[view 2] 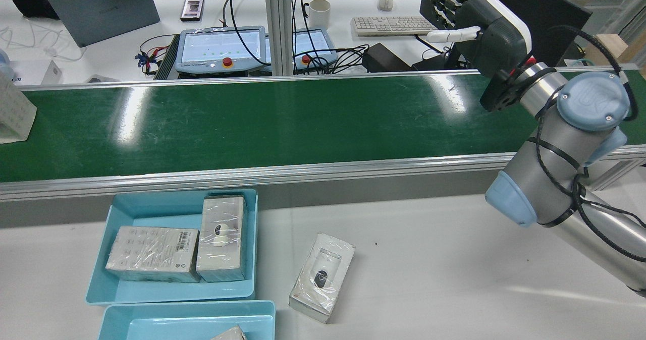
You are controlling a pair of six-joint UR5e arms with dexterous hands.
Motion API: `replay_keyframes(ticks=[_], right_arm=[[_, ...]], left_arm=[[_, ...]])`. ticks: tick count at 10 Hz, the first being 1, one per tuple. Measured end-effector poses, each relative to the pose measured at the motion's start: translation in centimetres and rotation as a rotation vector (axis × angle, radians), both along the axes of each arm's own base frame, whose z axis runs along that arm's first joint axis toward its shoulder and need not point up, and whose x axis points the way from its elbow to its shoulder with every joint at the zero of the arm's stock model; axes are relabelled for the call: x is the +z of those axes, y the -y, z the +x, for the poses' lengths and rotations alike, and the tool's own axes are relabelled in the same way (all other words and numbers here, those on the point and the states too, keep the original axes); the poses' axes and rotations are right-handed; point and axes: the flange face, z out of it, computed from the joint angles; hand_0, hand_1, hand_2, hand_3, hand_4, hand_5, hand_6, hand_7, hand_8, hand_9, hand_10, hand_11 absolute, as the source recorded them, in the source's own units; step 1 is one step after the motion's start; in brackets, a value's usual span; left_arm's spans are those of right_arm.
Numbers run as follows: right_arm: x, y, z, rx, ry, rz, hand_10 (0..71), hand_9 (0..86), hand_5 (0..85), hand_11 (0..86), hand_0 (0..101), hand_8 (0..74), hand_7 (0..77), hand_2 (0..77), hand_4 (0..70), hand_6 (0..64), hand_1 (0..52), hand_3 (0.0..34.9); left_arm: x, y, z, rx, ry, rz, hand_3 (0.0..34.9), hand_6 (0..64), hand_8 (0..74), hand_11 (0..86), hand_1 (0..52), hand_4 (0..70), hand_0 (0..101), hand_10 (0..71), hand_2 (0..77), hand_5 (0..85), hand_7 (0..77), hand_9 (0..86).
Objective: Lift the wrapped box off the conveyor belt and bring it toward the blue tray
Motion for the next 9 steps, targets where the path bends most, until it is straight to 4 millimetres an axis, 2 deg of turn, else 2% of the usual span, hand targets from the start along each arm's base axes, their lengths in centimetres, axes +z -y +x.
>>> replay_keyframes(ticks=[1, 3, 6, 7, 9], right_arm=[[-0.4, -0.5, 0.3, 0.0, 0.006, 0.01, 0.5, 2.7, 10.9, 1.1, 43, 1.6, 1.6, 10.9, 0.0, 0.0, 10.4, 6.6], [-0.3, -2.1, 1.3, 0.0, 0.012, 0.021, 0.5, 2.7, 11.5, 1.1, 43, 1.6, 1.6, 10.9, 0.0, 0.0, 10.4, 6.3], [2.0, -3.5, 2.0, -0.001, -0.005, -0.009, 0.5, 2.7, 12.0, 1.1, 44, 1.6, 4.9, 10.9, 1.6, 0.0, 11.5, 7.6], [2.3, -3.6, 2.1, -0.001, -0.008, -0.013, 0.0, 2.2, 12.0, 1.1, 44, 1.6, 4.9, 10.9, 0.5, 0.0, 11.5, 9.5], [2.5, -3.7, 2.3, 0.001, -0.009, -0.016, 0.0, 2.7, 10.4, 1.6, 44, 1.6, 0.0, 10.9, 0.5, 0.0, 10.4, 8.9]], left_arm=[[0.0, 0.0, 0.0, 0.0, 0.0, 0.0, 0.0, 0.0, 0.0, 0.0, 0.0, 0.0, 0, 0.5, 0.5, 1.1, 0.5, 0.0], [0.0, 0.0, 0.0, 0.0, 0.0, 0.0, 0.0, 0.0, 0.0, 0.0, 0.0, 0.0, 0, 0.5, 0.5, 1.1, 0.0, 0.0], [0.0, 0.0, 0.0, 0.0, 0.0, 0.0, 0.0, 0.0, 0.0, 0.0, 0.0, 0.0, 0, 0.0, 0.5, 1.1, 0.0, 0.0], [0.0, 0.0, 0.0, 0.0, 0.0, 0.0, 0.0, 0.0, 0.0, 0.0, 0.0, 0.0, 0, 0.0, 0.5, 1.1, 0.0, 0.0], [0.0, 0.0, 0.0, 0.0, 0.0, 0.0, 0.0, 0.0, 0.0, 0.0, 0.0, 0.0, 0, 0.0, 0.5, 1.1, 0.0, 0.0]])
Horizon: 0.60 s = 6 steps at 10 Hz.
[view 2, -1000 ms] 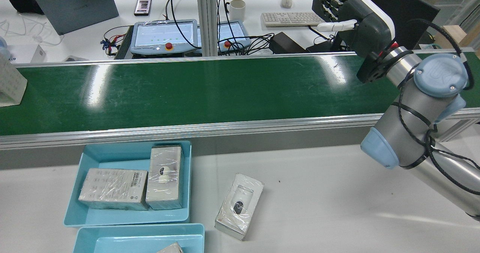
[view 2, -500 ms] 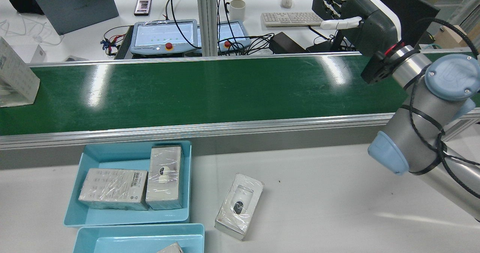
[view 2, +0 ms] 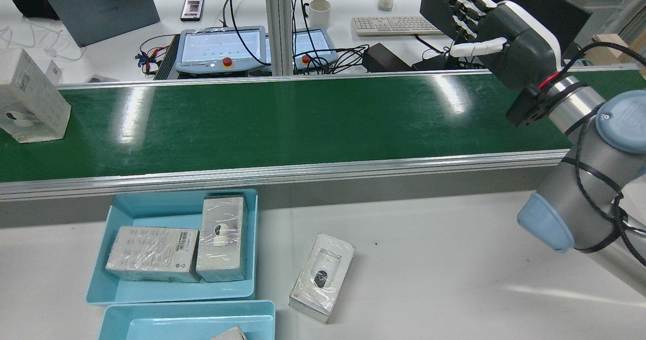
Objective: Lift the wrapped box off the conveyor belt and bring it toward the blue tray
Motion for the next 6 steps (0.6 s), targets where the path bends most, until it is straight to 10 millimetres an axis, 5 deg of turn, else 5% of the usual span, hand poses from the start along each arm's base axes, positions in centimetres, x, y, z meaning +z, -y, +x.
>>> replay_keyframes(ticks=[6], right_arm=[[-3.9, -0.4, 0.4, 0.008, -0.002, 0.013, 0.0, 2.2, 11.5, 1.1, 44, 1.6, 0.0, 10.9, 0.5, 0.0, 10.4, 8.9]], left_arm=[[0.0, 0.0, 0.0, 0.0, 0.0, 0.0, 0.0, 0.0, 0.0, 0.0, 0.0, 0.0, 0, 0.5, 0.5, 1.1, 0.0, 0.0]])
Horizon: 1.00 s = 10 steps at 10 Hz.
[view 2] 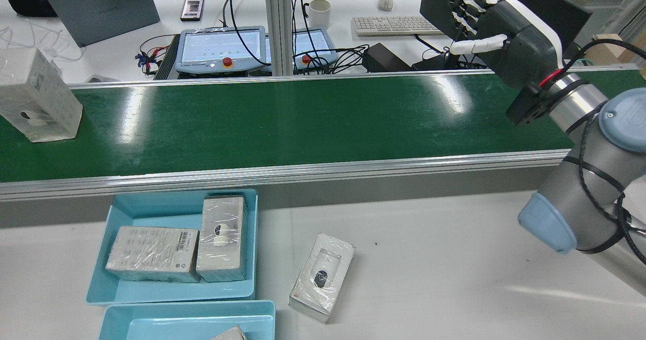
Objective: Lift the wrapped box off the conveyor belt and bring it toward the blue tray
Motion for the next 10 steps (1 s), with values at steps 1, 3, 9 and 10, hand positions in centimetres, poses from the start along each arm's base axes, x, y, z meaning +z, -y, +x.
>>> replay_keyframes(ticks=[1, 3, 9, 10], right_arm=[[0.1, 0.0, 0.4, 0.006, -0.002, -0.004, 0.0, 1.6, 12.5, 1.1, 46, 1.6, 5.5, 12.0, 0.5, 0.0, 13.1, 9.5], [1.1, 0.1, 0.7, 0.011, -0.008, -0.024, 0.0, 1.6, 11.5, 1.1, 46, 1.6, 0.0, 13.1, 0.5, 0.0, 10.9, 8.1], [2.1, -0.1, -0.2, -0.001, -0.016, -0.045, 0.0, 1.6, 12.0, 1.1, 44, 1.6, 2.7, 12.5, 1.6, 0.0, 11.5, 8.1], [2.1, -0.1, -0.2, -0.003, -0.016, -0.045, 0.0, 1.6, 12.5, 1.1, 44, 1.1, 2.7, 12.5, 1.1, 0.0, 11.5, 8.1]], left_arm=[[0.0, 0.0, 0.0, 0.0, 0.0, 0.0, 0.0, 0.0, 0.0, 0.0, 0.0, 0.0, 0, 0.5, 0.5, 1.1, 0.5, 0.0], [0.0, 0.0, 0.0, 0.0, 0.0, 0.0, 0.0, 0.0, 0.0, 0.0, 0.0, 0.0, 0, 0.0, 0.5, 1.1, 0.0, 0.0], [0.0, 0.0, 0.0, 0.0, 0.0, 0.0, 0.0, 0.0, 0.0, 0.0, 0.0, 0.0, 0, 0.5, 0.5, 1.1, 0.0, 0.0], [0.0, 0.0, 0.0, 0.0, 0.0, 0.0, 0.0, 0.0, 0.0, 0.0, 0.0, 0.0, 0, 0.0, 1.1, 1.1, 0.0, 0.0]])
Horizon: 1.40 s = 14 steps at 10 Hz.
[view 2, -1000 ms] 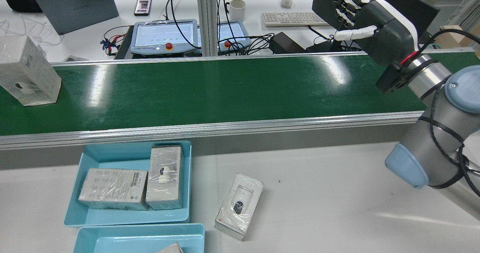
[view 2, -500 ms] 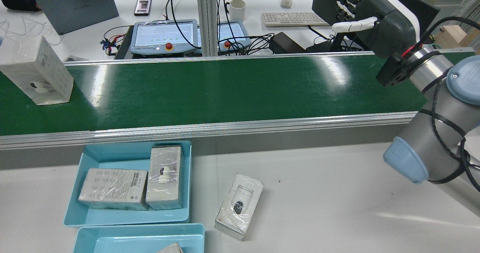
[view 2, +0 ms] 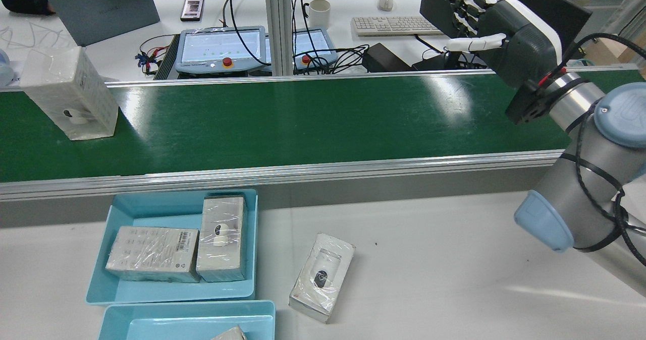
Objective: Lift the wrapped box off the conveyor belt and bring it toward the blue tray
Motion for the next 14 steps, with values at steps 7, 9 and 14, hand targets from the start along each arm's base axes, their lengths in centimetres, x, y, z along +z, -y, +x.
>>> replay_keyframes(ticks=[7, 9, 14], right_arm=[[0.9, 0.0, -0.8, -0.015, -0.009, -0.015, 0.0, 1.6, 13.1, 1.1, 44, 0.5, 3.8, 13.1, 1.1, 0.0, 11.5, 8.0], [1.1, 0.1, -1.0, -0.017, -0.012, -0.021, 0.0, 1.6, 13.1, 1.1, 44, 0.5, 3.8, 13.1, 1.1, 0.0, 11.5, 7.7], [2.0, 0.4, -2.0, -0.03, -0.02, -0.037, 0.0, 1.6, 13.1, 1.1, 44, 0.5, 2.2, 12.5, 0.0, 0.0, 11.5, 7.7]], left_arm=[[0.0, 0.0, 0.0, 0.0, 0.0, 0.0, 0.0, 0.0, 0.0, 0.0, 0.0, 0.0, 0, 0.0, 0.5, 1.1, 0.0, 0.0], [0.0, 0.0, 0.0, 0.0, 0.0, 0.0, 0.0, 0.0, 0.0, 0.0, 0.0, 0.0, 0, 0.5, 0.5, 1.1, 0.0, 0.0], [0.0, 0.0, 0.0, 0.0, 0.0, 0.0, 0.0, 0.0, 0.0, 0.0, 0.0, 0.0, 0, 0.0, 0.5, 1.1, 0.0, 0.0]])
